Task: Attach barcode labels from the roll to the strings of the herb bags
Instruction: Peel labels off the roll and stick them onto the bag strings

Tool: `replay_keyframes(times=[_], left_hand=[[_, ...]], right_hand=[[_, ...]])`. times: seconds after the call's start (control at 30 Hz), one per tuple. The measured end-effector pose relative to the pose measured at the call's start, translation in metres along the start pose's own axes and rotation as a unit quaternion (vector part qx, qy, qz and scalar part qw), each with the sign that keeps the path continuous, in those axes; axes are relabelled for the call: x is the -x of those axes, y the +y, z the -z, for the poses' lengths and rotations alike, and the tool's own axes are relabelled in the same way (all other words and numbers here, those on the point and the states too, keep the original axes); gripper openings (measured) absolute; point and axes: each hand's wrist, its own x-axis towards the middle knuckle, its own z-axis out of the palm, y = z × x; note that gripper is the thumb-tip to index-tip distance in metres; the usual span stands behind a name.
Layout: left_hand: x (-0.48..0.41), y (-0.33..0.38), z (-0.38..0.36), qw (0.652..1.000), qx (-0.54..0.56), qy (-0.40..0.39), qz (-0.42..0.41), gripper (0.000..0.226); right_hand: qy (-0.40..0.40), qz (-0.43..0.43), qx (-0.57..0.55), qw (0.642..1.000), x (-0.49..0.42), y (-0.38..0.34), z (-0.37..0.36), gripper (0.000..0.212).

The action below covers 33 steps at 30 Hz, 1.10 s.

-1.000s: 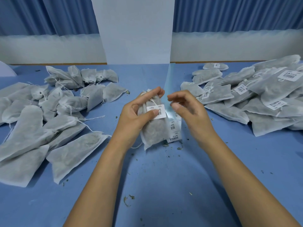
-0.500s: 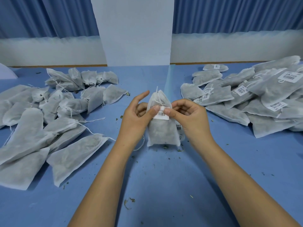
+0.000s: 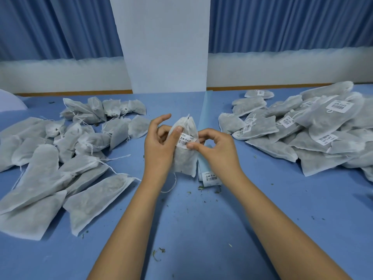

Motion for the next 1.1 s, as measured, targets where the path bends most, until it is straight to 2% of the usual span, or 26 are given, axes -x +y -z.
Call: replay_keyframes(times=[0.1, 0.23, 0.37, 0.5, 0.57, 0.63, 0.7, 0.83, 0.9, 0.97, 1.03, 1.1], left_hand=[[-0.017, 0.005, -0.001, 0.996, -0.074, -0.046, 0.031, 0.015], [-0.031, 0.017, -0.007, 0.989, -0.141, -0.051, 0.017, 0.026], [-0.042, 0.039, -0.023, 0.978, -0.201, -0.059, -0.012, 0.031], [-0.044, 0.057, -0.051, 0.972, -0.222, -0.081, -0.013, 0.035], [-0.041, 0.062, -0.069, 0.971, -0.223, -0.083, 0.008, 0.037], [-0.034, 0.063, -0.088, 0.970, -0.230, -0.081, 0.025, 0.038], [-0.025, 0.063, -0.107, 0.968, -0.227, -0.098, 0.039, 0.038], [-0.012, 0.061, -0.132, 0.955, -0.238, -0.155, 0.087, 0.029], [-0.008, 0.057, -0.134, 0.956, -0.216, -0.168, 0.106, 0.040], [-0.004, 0.056, -0.131, 0.959, -0.202, -0.169, 0.103, 0.051], [-0.003, 0.055, -0.122, 0.962, -0.220, -0.146, 0.075, 0.048], [-0.003, 0.053, -0.105, 0.961, -0.253, -0.107, 0.041, 0.041]], right_hand=[[0.036, -0.026, -0.057, 0.997, -0.015, -0.005, 0.001, 0.014], [0.054, -0.026, -0.077, 0.995, -0.032, -0.013, 0.008, 0.017], [0.090, -0.026, -0.075, 0.993, -0.037, -0.022, 0.020, 0.010], [0.127, -0.056, -0.137, 0.981, -0.028, -0.030, 0.044, 0.013], [0.098, -0.070, -0.146, 0.982, -0.018, -0.028, 0.061, 0.010], [0.036, -0.084, -0.153, 0.984, -0.005, -0.024, 0.076, 0.005], [-0.008, -0.100, -0.148, 0.984, 0.005, -0.017, 0.089, 0.011], [-0.011, -0.157, -0.122, 0.980, 0.014, -0.004, 0.114, 0.009], [0.044, -0.197, -0.126, 0.971, 0.008, 0.003, 0.122, 0.013], [0.156, -0.214, -0.111, 0.958, -0.005, 0.011, 0.132, 0.017], [0.246, -0.222, -0.144, 0.932, -0.018, 0.018, 0.142, 0.013], [0.262, -0.256, -0.222, 0.904, -0.024, 0.027, 0.147, 0.024]])
